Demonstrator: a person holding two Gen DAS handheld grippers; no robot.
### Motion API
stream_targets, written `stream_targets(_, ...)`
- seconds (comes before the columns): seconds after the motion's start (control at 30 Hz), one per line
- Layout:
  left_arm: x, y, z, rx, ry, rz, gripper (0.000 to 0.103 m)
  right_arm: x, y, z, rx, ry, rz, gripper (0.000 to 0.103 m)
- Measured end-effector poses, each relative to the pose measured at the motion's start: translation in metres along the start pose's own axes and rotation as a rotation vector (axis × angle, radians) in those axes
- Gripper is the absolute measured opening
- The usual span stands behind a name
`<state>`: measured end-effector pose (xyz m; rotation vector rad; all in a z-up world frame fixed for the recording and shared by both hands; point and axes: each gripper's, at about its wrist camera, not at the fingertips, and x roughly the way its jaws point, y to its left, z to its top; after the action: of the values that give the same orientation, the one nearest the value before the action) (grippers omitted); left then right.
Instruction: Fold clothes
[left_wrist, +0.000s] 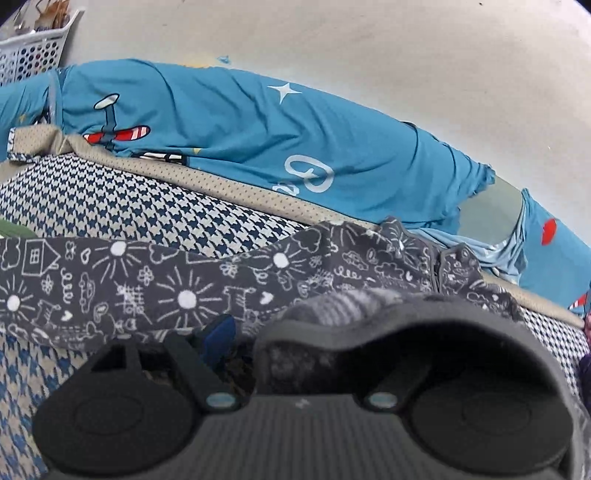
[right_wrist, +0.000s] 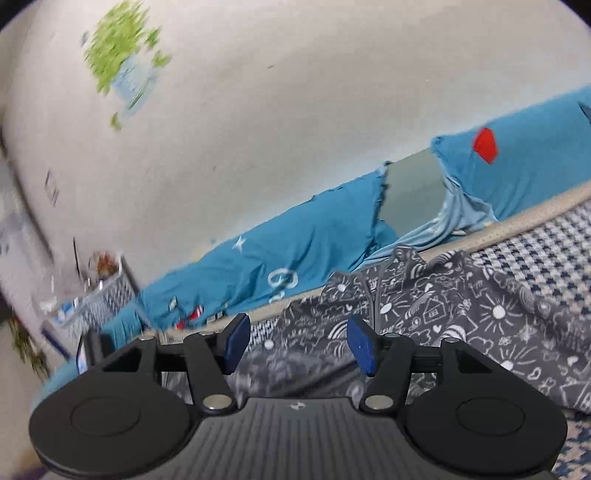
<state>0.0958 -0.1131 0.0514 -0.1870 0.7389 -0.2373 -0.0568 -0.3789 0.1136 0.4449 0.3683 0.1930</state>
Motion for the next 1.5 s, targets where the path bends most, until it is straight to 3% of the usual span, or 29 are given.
stream_targets(0.37, 0.010, -0.001, 0.010, -0.041, 0.026, -0.001, 0.078, 0.006, 0.048, -0.055, -0.255, 0.189, 0.072, 0.058)
stream_targets(0.73, 0.011, -0.005, 0.011, -0.055, 0.040, -0.010, 0.078, 0.047, 0.078, -0.111, -0.423, 0.284, -0.037, 0.058)
stream_targets(0.93, 0.009, -0.004, 0.011, -0.057, 0.041, -0.016, 0.078, 0.070, 0.072, -0.125, -0.395, 0.267, -0.112, 0.055)
stream_targets(1.0, 0.008, -0.004, 0.011, -0.053, 0.040, -0.019, 0.078, 0.076, 0.069, -0.129, -0.386, 0.269, -0.125, 0.036)
stream_targets(1.03, 0.008, -0.004, 0.010, -0.051, 0.040, -0.019, 0.078, 0.077, 0.068, -0.130, -0.384, 0.272, -0.133, 0.017)
stream_targets(1.07, 0.007, -0.003, 0.010, -0.049, 0.041, -0.018, 0.078, 0.078, 0.066, -0.130, -0.383, 0.271, -0.148, 0.011)
stream_targets(1.27, -0.003, 0.005, 0.008, -0.034, 0.027, -0.029, 0.078, 0.049, 0.059, -0.103, -0.330, 0.176, -0.140, 0.010)
stream_targets(1.5, -0.027, 0.014, 0.001, -0.004, -0.022, -0.025, 0.084, -0.015, 0.048, -0.063, -0.293, 0.021, -0.080, 0.009)
